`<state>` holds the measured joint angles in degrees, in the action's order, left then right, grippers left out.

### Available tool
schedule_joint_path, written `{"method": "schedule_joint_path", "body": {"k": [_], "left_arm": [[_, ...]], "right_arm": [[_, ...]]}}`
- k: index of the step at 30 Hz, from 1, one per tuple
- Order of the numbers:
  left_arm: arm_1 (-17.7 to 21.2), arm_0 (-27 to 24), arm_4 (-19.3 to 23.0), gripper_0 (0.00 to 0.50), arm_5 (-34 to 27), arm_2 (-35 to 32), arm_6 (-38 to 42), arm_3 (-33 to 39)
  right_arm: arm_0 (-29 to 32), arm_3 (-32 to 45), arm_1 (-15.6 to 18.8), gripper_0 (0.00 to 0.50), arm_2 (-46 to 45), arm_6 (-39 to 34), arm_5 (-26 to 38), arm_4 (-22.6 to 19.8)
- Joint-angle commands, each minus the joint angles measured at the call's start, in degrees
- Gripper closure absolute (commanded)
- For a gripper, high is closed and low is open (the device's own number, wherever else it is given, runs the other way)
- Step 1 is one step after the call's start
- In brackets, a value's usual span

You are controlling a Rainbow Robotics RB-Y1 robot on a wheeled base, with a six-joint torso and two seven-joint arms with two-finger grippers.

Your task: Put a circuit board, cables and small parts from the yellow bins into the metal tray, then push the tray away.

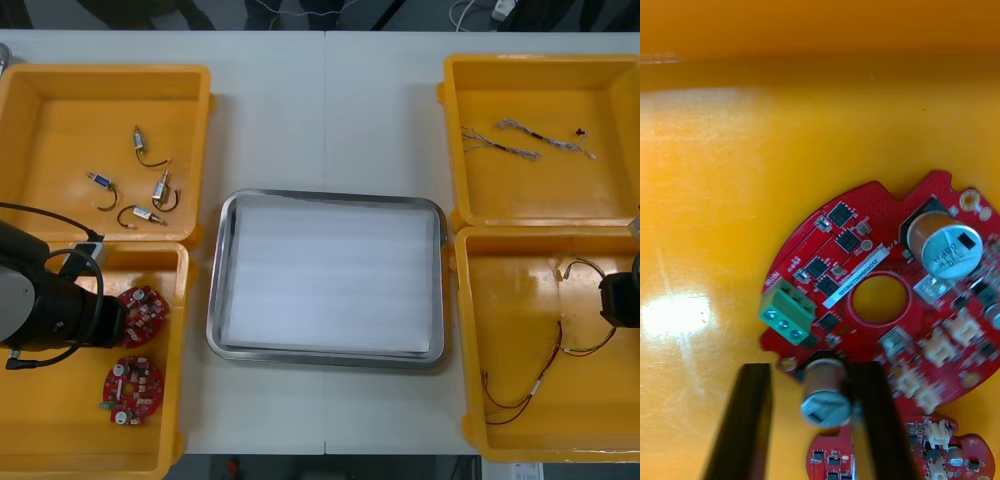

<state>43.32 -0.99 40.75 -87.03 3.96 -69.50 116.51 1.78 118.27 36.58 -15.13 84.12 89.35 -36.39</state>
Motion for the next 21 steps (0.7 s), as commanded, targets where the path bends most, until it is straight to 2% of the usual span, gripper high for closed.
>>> {"method": "schedule_joint_path", "body": {"k": [1, 5, 13, 21], "left_arm": [[-0.9, 1.3, 0.0, 0.500, 0.9, 0.7, 7.9, -0.1], [-0.9, 1.3, 0.3, 0.499, 0.9, 0.7, 8.1, -0.1], [-0.9, 1.0, 0.7, 0.500, 0.4, 0.1, 7.9, 0.1], [-0.9, -0.3, 2.1, 0.499, -6.5, -4.3, 7.7, 3.7]], "right_arm": [[-0.7, 6.3, 2.0, 0.500, -3.8, 1.1, 5.9, -1.2], [-2.0, 10.4, 3.8, 0.500, -4.8, 0.6, 11.5, -3.3], [-2.2, 15.9, 7.1, 0.500, -6.1, 0.1, 15.9, -10.3], [-2.2, 21.3, 9.6, 0.500, -6.1, 0.3, 18.8, -14.1]]}}
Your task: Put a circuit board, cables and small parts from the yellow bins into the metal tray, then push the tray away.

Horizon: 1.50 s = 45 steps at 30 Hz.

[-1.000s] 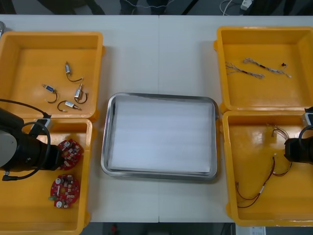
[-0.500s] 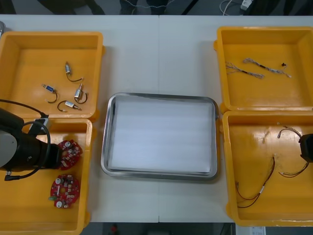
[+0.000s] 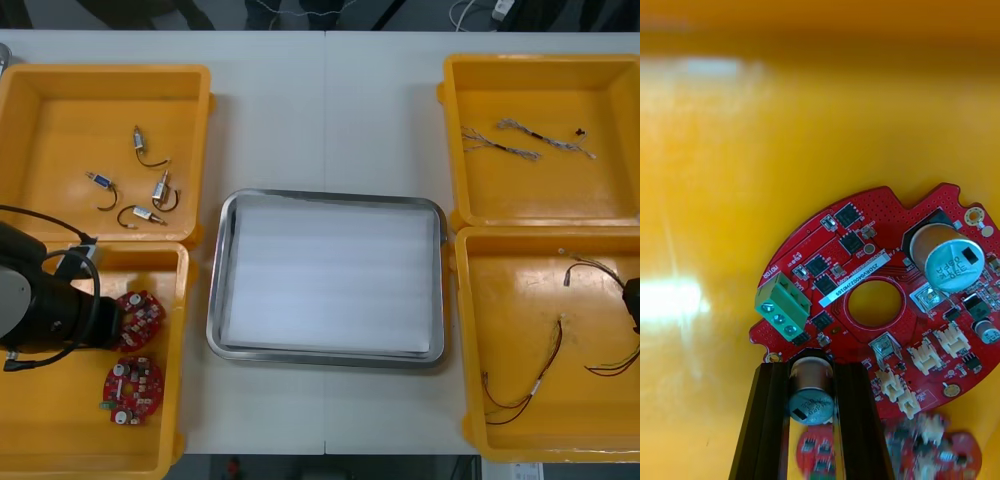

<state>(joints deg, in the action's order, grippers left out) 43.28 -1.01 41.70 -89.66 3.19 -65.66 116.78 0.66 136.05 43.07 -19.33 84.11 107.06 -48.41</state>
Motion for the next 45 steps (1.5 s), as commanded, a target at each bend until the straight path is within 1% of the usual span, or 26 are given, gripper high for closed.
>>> {"method": "schedule_joint_path", "body": {"k": [1, 5, 9, 10, 12, 13, 15, 16, 17, 19, 25, 26, 27, 31, 34, 37, 39, 40, 43, 45], "left_arm": [[-0.8, -0.8, 1.7, 0.500, -6.0, -5.0, 3.9, 4.8], [-0.8, -2.2, 3.0, 0.499, -10.9, -8.3, 3.7, 8.2], [-0.8, -4.5, 3.9, 0.500, -15.5, -10.4, 3.6, 10.7], [-0.8, -6.3, 4.4, 0.500, -17.9, -11.0, 3.6, 11.5], [-0.8, -8.0, 4.5, 0.499, -20.2, -11.1, 3.7, 12.5], [-0.7, -8.5, 4.5, 0.499, -20.3, -11.1, 3.7, 12.8], [-0.7, -11.3, 4.6, 0.500, -20.3, -11.1, 4.0, 14.1], [-0.7, -11.3, 4.6, 0.500, -20.3, -11.1, 4.0, 14.1], [-0.8, -13.3, 5.1, 0.498, -20.3, -10.9, 4.0, 14.4], [-0.7, -15.1, 5.5, 0.499, -20.3, -10.1, 4.1, 14.5], [-0.7, -19.2, 5.3, 0.500, -20.3, -5.7, 6.3, 15.1], [-0.7, -20.4, 5.6, 0.499, -20.3, -3.8, 7.9, 15.1], [-0.7, -20.4, 5.6, 0.499, -20.3, -3.8, 7.9, 15.1], [-0.8, -24.8, 5.6, 0.500, -20.3, 3.0, 14.2, 15.2], [-1.9, -27.6, 5.1, 0.500, -20.3, 7.6, 18.7, 15.2], [-4.0, -29.8, 3.5, 0.499, -20.3, 12.2, 22.6, 15.2], [-5.0, -30.4, 2.5, 0.498, -20.3, 13.8, 23.7, 15.2], [-6.4, -31.1, 0.8, 0.498, -20.3, 16.2, 25.2, 15.1], [-8.0, -31.7, -1.3, 0.500, -20.3, 19.2, 27.0, 14.6], [-9.8, -32.0, -3.7, 0.499, -20.3, 22.7, 28.7, 13.8]], "right_arm": [[-1.1, 4.4, 3.9, 0.500, -1.9, 0.4, 1.5, -3.4], [-1.1, 6.2, 5.8, 0.500, -1.3, 1.0, 1.7, -5.3], [-1.6, 7.5, 7.2, 0.500, 0.7, 1.3, 1.7, -4.9], [-2.2, 8.1, 7.6, 0.500, 2.0, 1.3, 1.7, -4.3], [-2.9, 8.2, 7.8, 0.500, 3.2, 1.3, 1.9, -4.0], [-3.2, 8.3, 7.8, 0.500, 3.5, 1.3, 2.0, -3.9], [-4.4, 8.2, 7.9, 0.500, 4.8, 1.3, 2.7, -3.8], [-4.4, 8.2, 7.9, 0.500, 4.8, 1.3, 2.7, -3.8], [-5.3, 8.2, 7.8, 0.500, 5.5, 1.3, 2.9, -3.9], [-5.9, 8.2, 7.8, 0.500, 6.2, 1.3, 2.9, -4.0], [-8.1, 8.2, 7.8, 0.500, 8.9, 1.3, 2.9, -3.5], [-8.7, 8.3, 7.8, 0.500, 9.4, 1.4, 2.9, -3.3], [-8.7, 8.3, 7.8, 0.500, 9.4, 1.4, 2.9, -3.3], [-9.8, 8.2, 7.8, 0.500, 10.6, 1.4, 2.9, -3.1], [-10.2, 8.2, 7.8, 0.500, 11.2, 1.3, 2.9, -3.0], [-10.3, 8.2, 7.8, 0.500, 11.5, 1.3, 2.9, -3.2], [-10.3, 8.3, 7.9, 0.500, 11.6, 1.4, 2.9, -3.3], [-10.3, 8.3, 7.8, 0.500, 11.6, 1.4, 2.9, -3.4], [-10.3, 8.4, 7.8, 0.500, 11.6, 1.4, 2.9, -3.5], [-10.3, 8.4, 7.8, 0.500, 11.6, 1.4, 2.9, -3.5]]}}
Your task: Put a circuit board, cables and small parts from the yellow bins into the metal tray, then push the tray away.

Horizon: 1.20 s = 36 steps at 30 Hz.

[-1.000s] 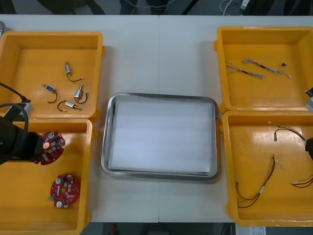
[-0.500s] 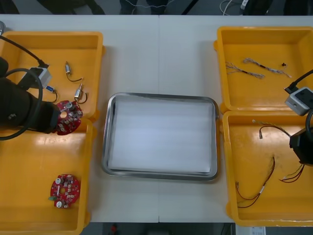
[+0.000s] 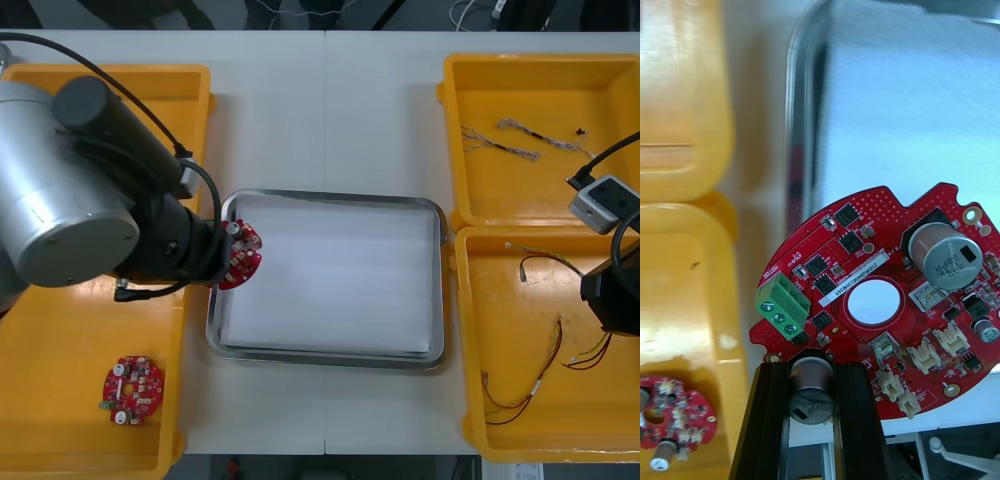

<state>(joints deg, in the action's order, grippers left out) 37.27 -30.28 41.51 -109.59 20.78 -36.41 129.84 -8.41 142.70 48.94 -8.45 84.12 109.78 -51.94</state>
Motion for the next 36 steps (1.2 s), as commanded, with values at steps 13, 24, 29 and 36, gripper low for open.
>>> {"method": "schedule_joint_path", "body": {"k": [13, 24, 29, 36], "left_arm": [[-7.8, -2.9, -10.1, 0.499, 2.8, 14.3, 0.2, -8.2], [-9.1, -2.9, -12.7, 0.500, 7.8, 19.0, 1.0, -13.8], [-9.0, -2.9, -12.9, 0.496, 8.0, 19.8, 1.6, -13.9], [-9.0, -2.9, -12.9, 0.086, 8.3, 19.8, 2.2, -13.9]], "right_arm": [[-1.3, 1.8, 2.0, 0.500, 0.7, 1.4, 0.2, 0.5], [-1.3, 1.8, 2.0, 0.500, 0.7, 1.1, 0.2, 1.0], [-1.3, 1.8, 2.0, 0.500, 0.7, 1.1, 0.2, 1.0], [-1.3, 1.8, 2.0, 0.500, 0.7, 1.2, 0.2, 1.2]]}}
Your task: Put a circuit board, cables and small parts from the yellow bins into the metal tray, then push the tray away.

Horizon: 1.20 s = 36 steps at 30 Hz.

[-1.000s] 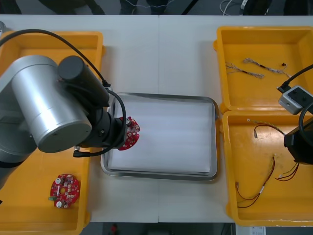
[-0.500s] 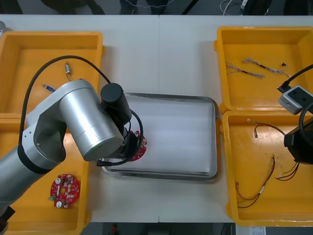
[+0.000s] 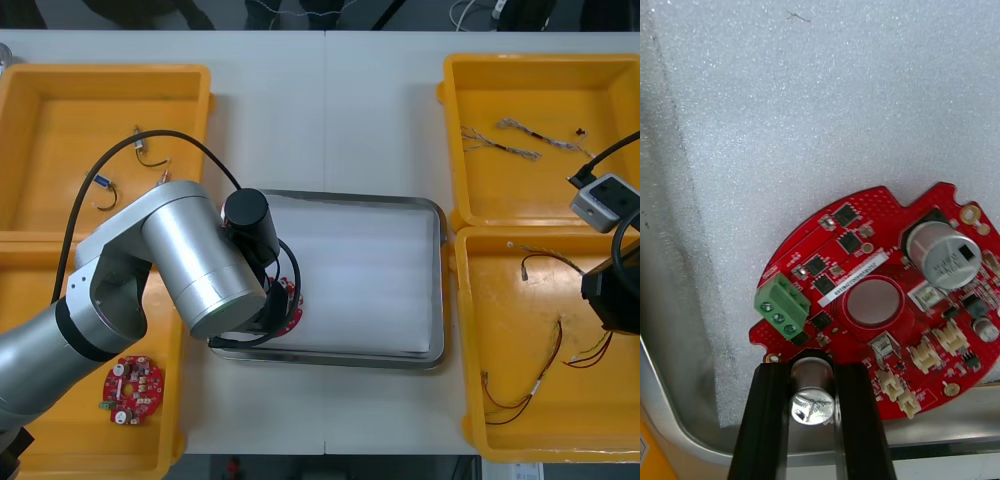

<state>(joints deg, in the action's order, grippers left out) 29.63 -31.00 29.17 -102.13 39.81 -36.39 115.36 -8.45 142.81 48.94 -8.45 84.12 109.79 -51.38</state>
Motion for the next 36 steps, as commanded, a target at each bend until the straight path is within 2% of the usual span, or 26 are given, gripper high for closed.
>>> {"method": "schedule_joint_path", "body": {"k": [1, 2, 13, 21, 23, 29, 34, 36], "left_arm": [[-1.3, -2.1, -0.6, 0.086, 0.9, 0.8, 2.2, 0.6], [-1.4, -2.1, -0.9, 0.000, 1.0, 0.8, 2.5, 0.6], [-1.5, -2.2, -0.4, 0.000, 0.4, -2.1, 3.6, 3.2], [-1.4, -2.6, 1.3, 0.000, -4.9, -8.4, 4.6, 7.7], [-1.1, -3.1, 3.3, 0.000, -7.9, -12.0, 4.8, 9.0], [0.5, -5.6, 7.7, 0.000, -7.9, -20.2, 4.8, 9.4], [3.7, -8.0, 12.2, 0.000, -7.9, -27.0, 4.8, 5.8], [4.9, -8.9, 12.7, 0.000, -7.9, -28.5, 4.7, 3.7]], "right_arm": [[-1.2, 1.7, 1.9, 0.500, 0.7, 1.2, 0.2, 0.7], [-1.2, 1.7, 1.9, 0.500, 0.7, 1.2, 0.2, 0.8], [-1.3, 1.7, 1.9, 0.500, 0.7, 1.1, 0.2, 0.9], [-3.4, 1.9, 1.9, 0.500, 1.1, 1.1, 0.2, -1.1], [-5.3, 1.8, 1.9, 0.500, 2.0, 1.0, 0.2, -1.8], [-10.2, 1.8, 1.9, 0.500, 7.2, 0.5, 0.2, -1.8], [-15.9, 1.8, 1.8, 0.500, 13.7, -0.2, 0.2, -1.5], [-17.8, 1.8, 1.2, 0.500, 16.0, -0.3, 0.2, -1.3]]}}
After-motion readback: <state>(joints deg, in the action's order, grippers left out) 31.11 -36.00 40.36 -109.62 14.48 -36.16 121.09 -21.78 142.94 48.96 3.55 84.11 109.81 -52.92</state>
